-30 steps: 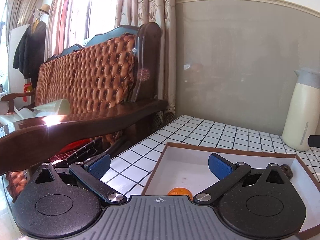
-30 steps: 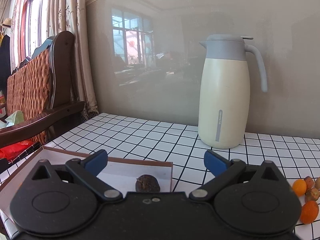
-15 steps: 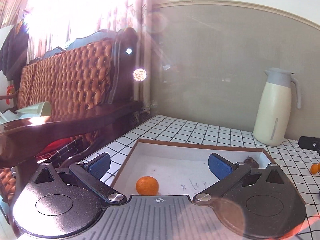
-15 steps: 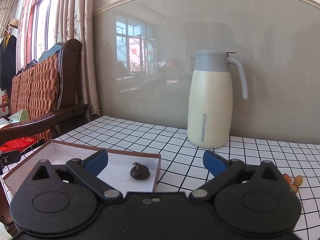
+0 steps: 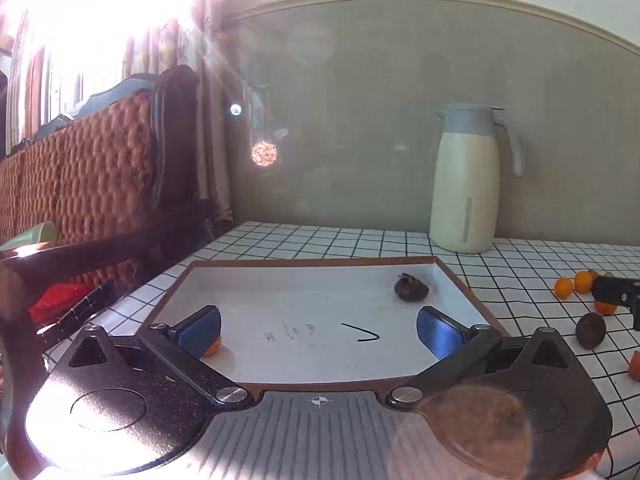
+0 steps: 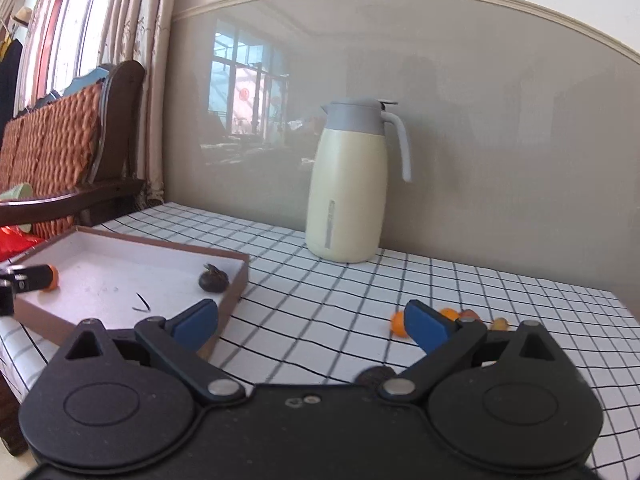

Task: Organize fruits
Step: 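Withdraw both grippers from the tray back toward the fruit, then grasp the carrot chunk with the right gripper while the left gripper grasps the dark round fruit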

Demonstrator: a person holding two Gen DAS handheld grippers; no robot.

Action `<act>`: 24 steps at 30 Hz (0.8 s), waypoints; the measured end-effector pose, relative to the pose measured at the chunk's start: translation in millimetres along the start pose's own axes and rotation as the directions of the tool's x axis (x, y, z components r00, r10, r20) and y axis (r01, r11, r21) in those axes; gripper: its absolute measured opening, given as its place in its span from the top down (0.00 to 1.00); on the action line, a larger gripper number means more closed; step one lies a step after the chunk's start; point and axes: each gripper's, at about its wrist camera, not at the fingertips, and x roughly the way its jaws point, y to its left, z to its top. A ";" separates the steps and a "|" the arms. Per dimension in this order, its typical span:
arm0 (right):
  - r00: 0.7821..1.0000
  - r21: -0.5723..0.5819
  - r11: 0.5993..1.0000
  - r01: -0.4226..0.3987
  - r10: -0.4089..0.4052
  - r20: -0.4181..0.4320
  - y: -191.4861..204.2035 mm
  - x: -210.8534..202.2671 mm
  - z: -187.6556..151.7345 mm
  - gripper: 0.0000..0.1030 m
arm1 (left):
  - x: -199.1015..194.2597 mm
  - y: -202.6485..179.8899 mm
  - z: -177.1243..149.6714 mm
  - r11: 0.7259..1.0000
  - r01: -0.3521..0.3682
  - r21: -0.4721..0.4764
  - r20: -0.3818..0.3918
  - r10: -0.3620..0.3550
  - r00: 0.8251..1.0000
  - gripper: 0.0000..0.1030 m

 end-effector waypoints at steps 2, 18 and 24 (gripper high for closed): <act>0.999 -0.006 0.999 0.033 -0.033 -0.024 -11.9 -0.8 -8.9 0.09 | 2.0 -13.9 0.2 1.000 0.024 0.020 -0.008 -0.024 1.000 0.00; 0.962 -0.133 0.983 0.125 -0.152 -0.225 -59.8 11.9 -62.5 0.09 | 9.3 -89.3 -2.4 0.983 0.163 0.085 -0.027 -0.161 0.987 0.00; 0.962 -0.085 0.984 0.154 -0.169 -0.214 -88.6 8.6 -64.8 0.07 | 12.4 -111.3 -8.5 0.971 0.214 0.103 -0.047 -0.210 0.977 0.00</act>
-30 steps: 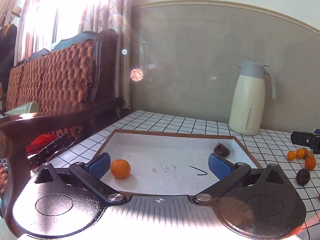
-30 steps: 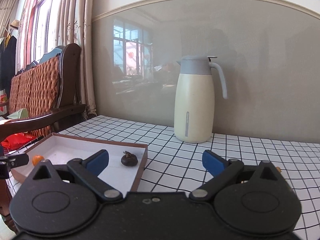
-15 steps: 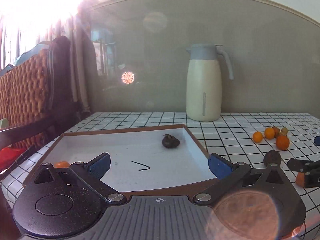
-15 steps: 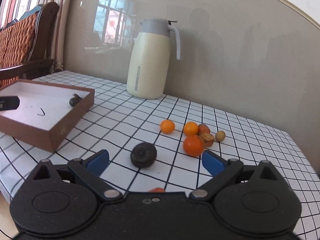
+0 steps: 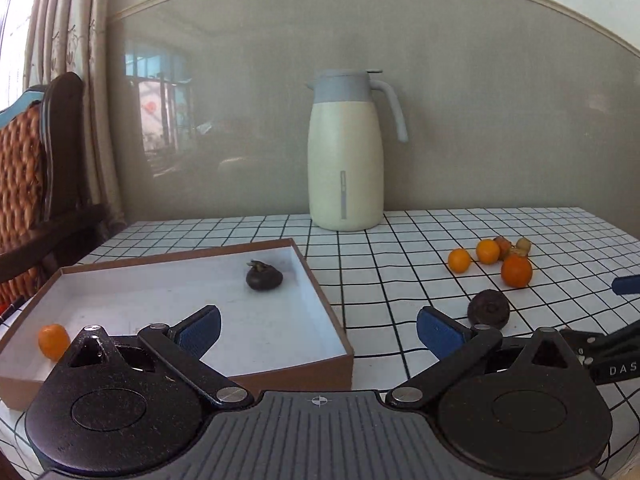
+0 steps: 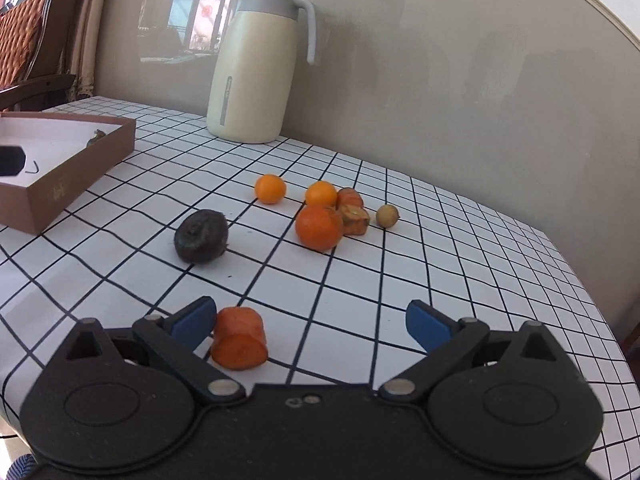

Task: Organize fruits
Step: 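Grasp the carrot chunk with the right gripper while the left gripper grasps the dark round fruit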

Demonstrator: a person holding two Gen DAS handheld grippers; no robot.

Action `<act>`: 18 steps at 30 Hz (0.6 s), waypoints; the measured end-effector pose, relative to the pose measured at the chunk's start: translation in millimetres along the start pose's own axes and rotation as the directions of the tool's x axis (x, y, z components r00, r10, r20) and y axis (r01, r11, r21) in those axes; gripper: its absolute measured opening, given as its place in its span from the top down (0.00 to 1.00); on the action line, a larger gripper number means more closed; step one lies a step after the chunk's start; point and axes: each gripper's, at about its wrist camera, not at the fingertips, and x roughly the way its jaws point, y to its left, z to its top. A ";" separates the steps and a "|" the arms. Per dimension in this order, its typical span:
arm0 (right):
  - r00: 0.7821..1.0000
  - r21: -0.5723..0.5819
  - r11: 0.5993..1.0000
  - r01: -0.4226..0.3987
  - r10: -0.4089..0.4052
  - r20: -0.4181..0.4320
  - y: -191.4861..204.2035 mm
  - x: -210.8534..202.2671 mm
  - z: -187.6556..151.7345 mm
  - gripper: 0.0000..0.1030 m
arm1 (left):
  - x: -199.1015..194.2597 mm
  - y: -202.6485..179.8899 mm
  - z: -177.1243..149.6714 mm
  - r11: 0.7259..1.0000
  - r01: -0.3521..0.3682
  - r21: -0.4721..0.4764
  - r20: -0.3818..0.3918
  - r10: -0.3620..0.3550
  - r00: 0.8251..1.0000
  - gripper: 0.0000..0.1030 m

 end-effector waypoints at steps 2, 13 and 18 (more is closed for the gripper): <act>1.000 0.033 0.999 0.005 -0.005 0.005 -8.8 -1.3 0.4 0.07 | 4.3 -12.7 -1.0 1.000 0.021 0.023 -0.006 -0.021 1.000 0.00; 1.000 -0.088 0.996 -0.024 0.022 -0.019 12.3 -1.7 -4.8 0.09 | 3.1 -35.6 -3.1 0.997 0.053 0.051 -0.020 -0.052 0.998 0.00; 0.998 -0.087 0.995 0.046 -0.049 -0.033 -4.4 2.3 -11.1 0.09 | 9.7 -39.5 -2.9 0.997 0.069 0.039 -0.029 -0.068 0.997 0.00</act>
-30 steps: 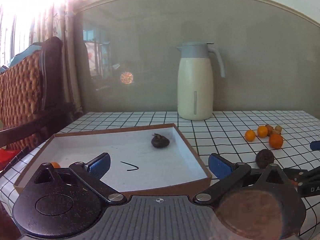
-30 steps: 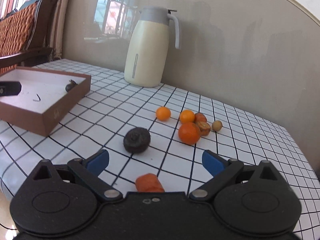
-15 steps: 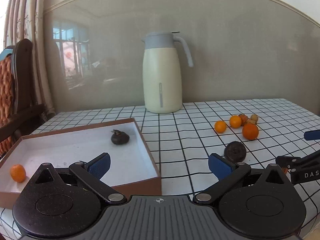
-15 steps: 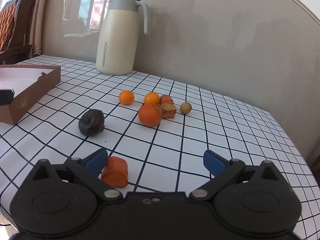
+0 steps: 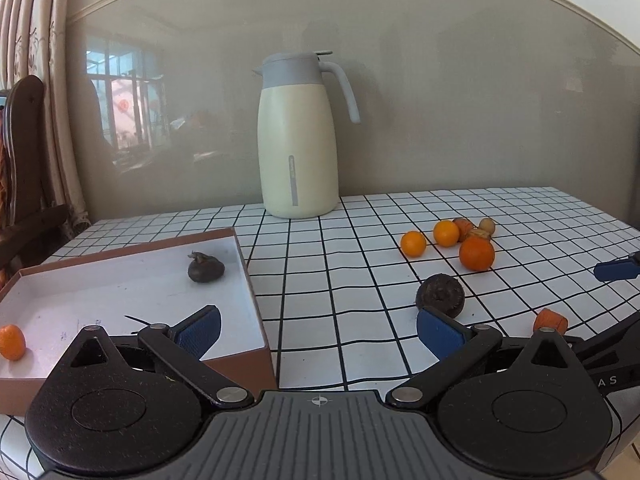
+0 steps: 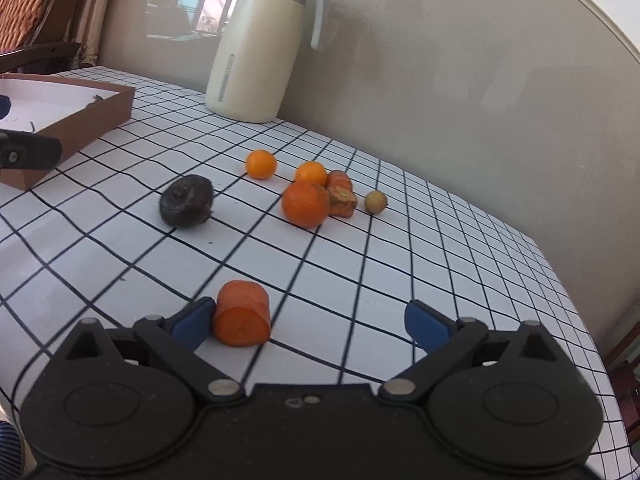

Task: Organize fruits
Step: 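Grasp the carrot chunk with the right gripper while the left gripper grasps the dark round fruit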

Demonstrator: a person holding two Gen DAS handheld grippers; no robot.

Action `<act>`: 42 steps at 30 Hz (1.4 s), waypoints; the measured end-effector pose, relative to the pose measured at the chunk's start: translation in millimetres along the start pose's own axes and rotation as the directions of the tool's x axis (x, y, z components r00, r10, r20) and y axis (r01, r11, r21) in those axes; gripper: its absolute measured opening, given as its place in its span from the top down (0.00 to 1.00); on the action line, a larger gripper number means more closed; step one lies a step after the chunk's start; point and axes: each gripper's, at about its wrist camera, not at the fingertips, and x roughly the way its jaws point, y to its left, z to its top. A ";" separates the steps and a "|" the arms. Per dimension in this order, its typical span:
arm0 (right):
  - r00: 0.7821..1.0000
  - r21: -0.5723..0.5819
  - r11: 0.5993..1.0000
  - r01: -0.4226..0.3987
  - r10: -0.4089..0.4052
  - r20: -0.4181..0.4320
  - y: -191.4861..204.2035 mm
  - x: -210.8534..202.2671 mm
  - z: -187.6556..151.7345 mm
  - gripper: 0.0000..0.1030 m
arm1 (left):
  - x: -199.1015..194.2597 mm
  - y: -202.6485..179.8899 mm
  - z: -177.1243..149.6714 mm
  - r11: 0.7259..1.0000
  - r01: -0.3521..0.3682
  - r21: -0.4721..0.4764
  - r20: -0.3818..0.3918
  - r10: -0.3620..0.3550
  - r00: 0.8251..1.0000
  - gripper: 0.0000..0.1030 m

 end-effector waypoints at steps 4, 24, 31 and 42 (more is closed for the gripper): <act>1.000 0.069 0.997 0.021 -0.020 -0.017 -21.7 7.2 -4.9 0.11 | 8.7 -15.0 1.6 0.999 0.035 0.016 0.009 -0.035 0.999 0.00; 0.999 0.280 0.959 -0.040 0.048 -0.024 -77.0 3.2 -28.1 0.75 | 65.2 -85.3 4.4 0.988 0.135 0.070 -0.103 -0.127 0.986 0.29; 0.998 0.298 0.953 -0.043 0.053 -0.027 -79.3 4.6 -27.3 0.77 | 84.9 -85.7 18.1 0.988 0.144 0.054 -0.157 -0.134 0.979 0.29; 0.998 0.303 0.952 -0.048 0.060 -0.029 -77.1 6.4 -23.9 0.81 | 88.4 -90.9 14.3 0.980 0.190 0.053 -0.168 -0.179 0.970 0.59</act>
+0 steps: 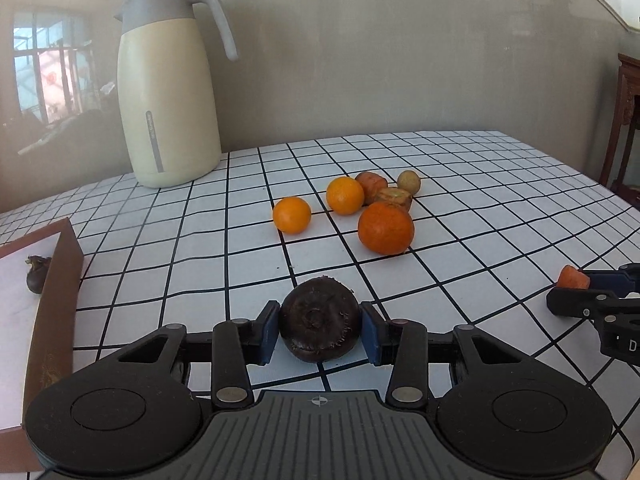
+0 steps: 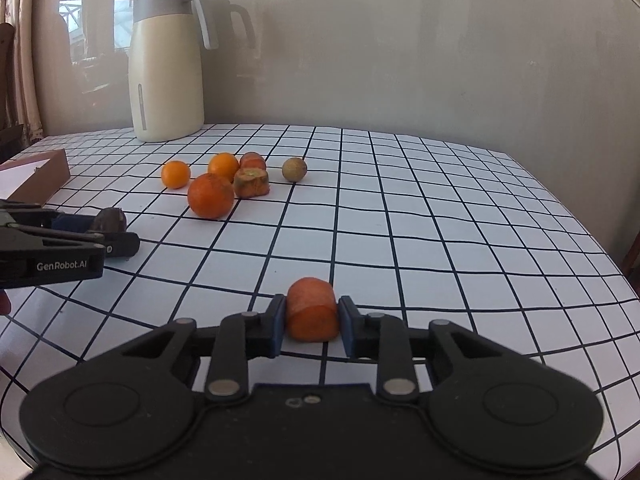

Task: Organize fruits
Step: 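Grasp the carrot chunk with the right gripper while the left gripper grasps the dark round fruit, then carry both held items over the brown tray and open the left gripper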

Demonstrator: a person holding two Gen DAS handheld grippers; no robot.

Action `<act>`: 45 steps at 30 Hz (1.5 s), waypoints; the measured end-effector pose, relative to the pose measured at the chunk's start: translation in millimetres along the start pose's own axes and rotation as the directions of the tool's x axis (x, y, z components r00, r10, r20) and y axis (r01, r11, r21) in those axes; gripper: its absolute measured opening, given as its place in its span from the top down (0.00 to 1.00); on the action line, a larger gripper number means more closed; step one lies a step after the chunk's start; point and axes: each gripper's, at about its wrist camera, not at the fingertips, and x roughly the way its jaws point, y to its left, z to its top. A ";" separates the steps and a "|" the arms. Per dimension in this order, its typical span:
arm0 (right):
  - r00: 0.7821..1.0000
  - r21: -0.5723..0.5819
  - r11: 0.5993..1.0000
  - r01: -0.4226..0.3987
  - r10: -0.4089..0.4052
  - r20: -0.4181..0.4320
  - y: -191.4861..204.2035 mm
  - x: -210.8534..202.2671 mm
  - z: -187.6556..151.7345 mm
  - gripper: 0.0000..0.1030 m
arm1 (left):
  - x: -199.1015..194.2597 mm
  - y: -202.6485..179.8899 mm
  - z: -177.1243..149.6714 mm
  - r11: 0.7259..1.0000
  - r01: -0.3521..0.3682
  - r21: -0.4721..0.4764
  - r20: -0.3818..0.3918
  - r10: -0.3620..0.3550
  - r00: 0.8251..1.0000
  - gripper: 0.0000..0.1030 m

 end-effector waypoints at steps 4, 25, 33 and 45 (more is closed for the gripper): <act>1.000 0.014 1.000 0.008 -0.008 0.014 -2.0 -3.5 0.5 0.81 | -11.1 -0.9 2.0 1.000 0.001 0.010 0.024 -0.001 1.000 0.59; 0.990 -0.012 0.999 -0.048 0.050 0.135 32.3 -50.6 32.5 0.81 | -101.9 20.4 5.3 0.998 -0.035 0.047 0.133 0.029 0.991 0.59; 0.981 -0.064 0.993 -0.094 0.104 0.165 64.5 -54.8 42.5 0.81 | -121.9 46.8 4.0 0.997 -0.075 0.023 0.159 0.071 0.985 0.59; 0.965 -0.115 0.981 -0.155 0.175 0.197 103.6 -57.6 50.1 0.81 | -139.1 84.7 0.0 0.994 -0.111 -0.023 0.189 0.114 0.975 0.59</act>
